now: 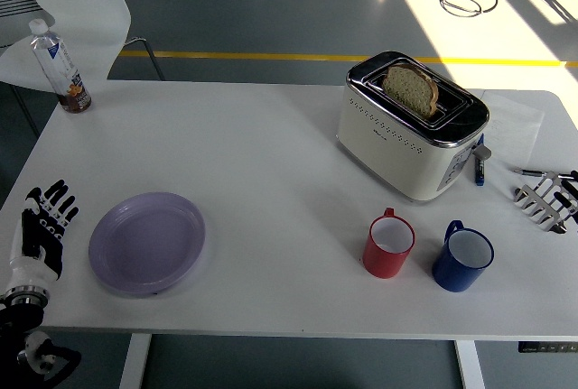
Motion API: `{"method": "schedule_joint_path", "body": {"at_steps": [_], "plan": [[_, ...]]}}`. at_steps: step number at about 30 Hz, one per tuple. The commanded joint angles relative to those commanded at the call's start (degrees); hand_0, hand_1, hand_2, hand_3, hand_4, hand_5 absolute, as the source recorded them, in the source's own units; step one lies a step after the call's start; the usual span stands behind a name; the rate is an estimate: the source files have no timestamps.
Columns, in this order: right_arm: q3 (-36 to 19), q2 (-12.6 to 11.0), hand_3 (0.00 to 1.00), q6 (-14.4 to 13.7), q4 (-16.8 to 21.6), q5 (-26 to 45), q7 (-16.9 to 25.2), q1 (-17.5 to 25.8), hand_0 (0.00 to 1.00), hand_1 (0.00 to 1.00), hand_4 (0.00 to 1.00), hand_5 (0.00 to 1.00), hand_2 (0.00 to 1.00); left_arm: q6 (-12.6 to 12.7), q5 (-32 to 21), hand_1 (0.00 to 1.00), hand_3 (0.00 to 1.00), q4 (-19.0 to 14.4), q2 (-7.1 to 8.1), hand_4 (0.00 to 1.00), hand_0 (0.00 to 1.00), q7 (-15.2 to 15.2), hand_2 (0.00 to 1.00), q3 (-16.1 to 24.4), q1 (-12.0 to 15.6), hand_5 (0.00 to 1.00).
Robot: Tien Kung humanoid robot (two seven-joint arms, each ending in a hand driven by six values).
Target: Push plate across desktop,pick up the break from the machine,place the break in the plate
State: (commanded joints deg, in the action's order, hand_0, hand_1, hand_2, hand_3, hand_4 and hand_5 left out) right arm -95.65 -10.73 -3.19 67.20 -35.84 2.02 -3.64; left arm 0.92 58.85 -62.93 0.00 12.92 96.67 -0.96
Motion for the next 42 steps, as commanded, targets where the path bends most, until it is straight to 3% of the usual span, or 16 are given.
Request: {"method": "schedule_joint_path", "body": {"at_steps": [16,42], "plan": [[0.1,0.1,0.675,0.0,0.0,0.0,0.0,0.0,0.737,0.673,0.490,0.449,0.687,-0.3,-0.9,0.878,0.775,1.6,0.00,0.546,0.858,0.0,0.898,-3.2,0.1,0.998],[0.2,0.2,0.675,-0.1,-0.1,0.0,0.1,0.0,0.737,0.673,0.489,0.448,0.687,-1.1,-1.5,0.879,0.776,3.1,0.00,0.545,0.861,0.0,0.900,-4.4,0.0,0.998]]}}
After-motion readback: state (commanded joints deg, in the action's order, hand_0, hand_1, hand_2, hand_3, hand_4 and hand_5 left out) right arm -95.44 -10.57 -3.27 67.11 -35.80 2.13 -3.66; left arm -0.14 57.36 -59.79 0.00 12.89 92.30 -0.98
